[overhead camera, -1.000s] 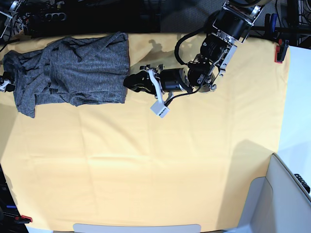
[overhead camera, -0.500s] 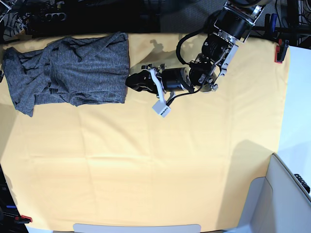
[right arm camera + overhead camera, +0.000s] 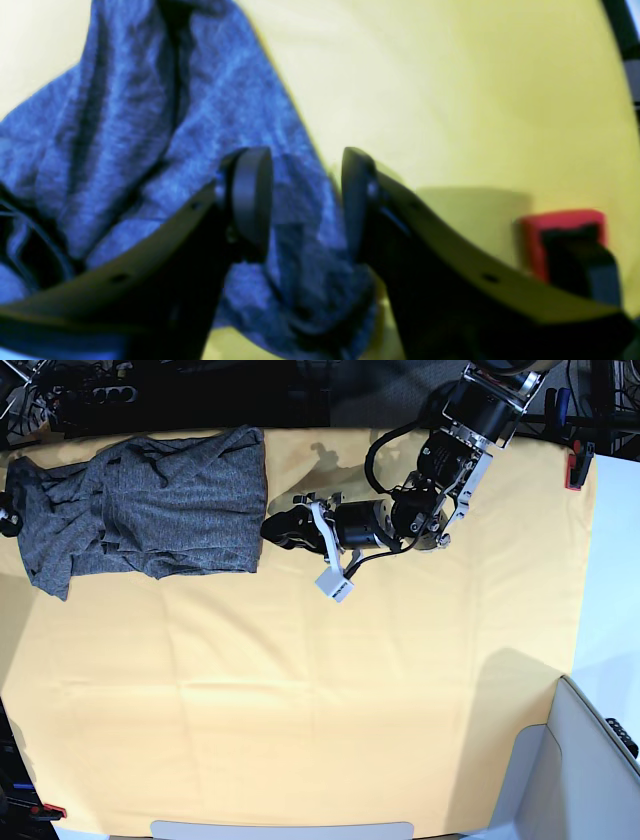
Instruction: Fold the T-shirt properly
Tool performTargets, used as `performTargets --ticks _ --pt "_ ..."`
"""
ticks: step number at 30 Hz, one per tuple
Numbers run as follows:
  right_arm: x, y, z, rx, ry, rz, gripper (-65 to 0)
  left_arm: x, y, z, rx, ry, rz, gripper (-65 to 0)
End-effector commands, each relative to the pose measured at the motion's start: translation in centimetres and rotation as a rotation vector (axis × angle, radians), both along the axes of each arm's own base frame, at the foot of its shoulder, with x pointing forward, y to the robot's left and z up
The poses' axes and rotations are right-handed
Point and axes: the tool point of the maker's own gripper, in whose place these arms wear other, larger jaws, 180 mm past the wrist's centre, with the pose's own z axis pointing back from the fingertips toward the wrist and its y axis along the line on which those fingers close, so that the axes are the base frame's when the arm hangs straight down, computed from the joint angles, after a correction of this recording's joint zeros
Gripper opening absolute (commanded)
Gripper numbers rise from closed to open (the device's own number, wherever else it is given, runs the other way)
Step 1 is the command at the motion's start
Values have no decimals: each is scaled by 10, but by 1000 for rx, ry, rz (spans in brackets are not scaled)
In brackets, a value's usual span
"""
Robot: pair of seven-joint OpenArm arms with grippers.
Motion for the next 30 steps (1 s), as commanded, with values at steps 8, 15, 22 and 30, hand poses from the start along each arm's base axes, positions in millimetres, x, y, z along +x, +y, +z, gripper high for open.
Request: performTargets --ticks 8,15,22,30 --pt "17 -7 25 -31 -70 18 -400 9 6 10 -18 -35 7 -521" --pt "14 -6 6 -17 -21 -9 -400 9 6 10 -16 -36 9 -521" --pt "8 5 -29 -42 63 -22 -400 9 6 10 -16 -36 9 -521" --pt "4 18 -40 -13 96 -8 -412 9 6 10 -16 -36 9 -521"
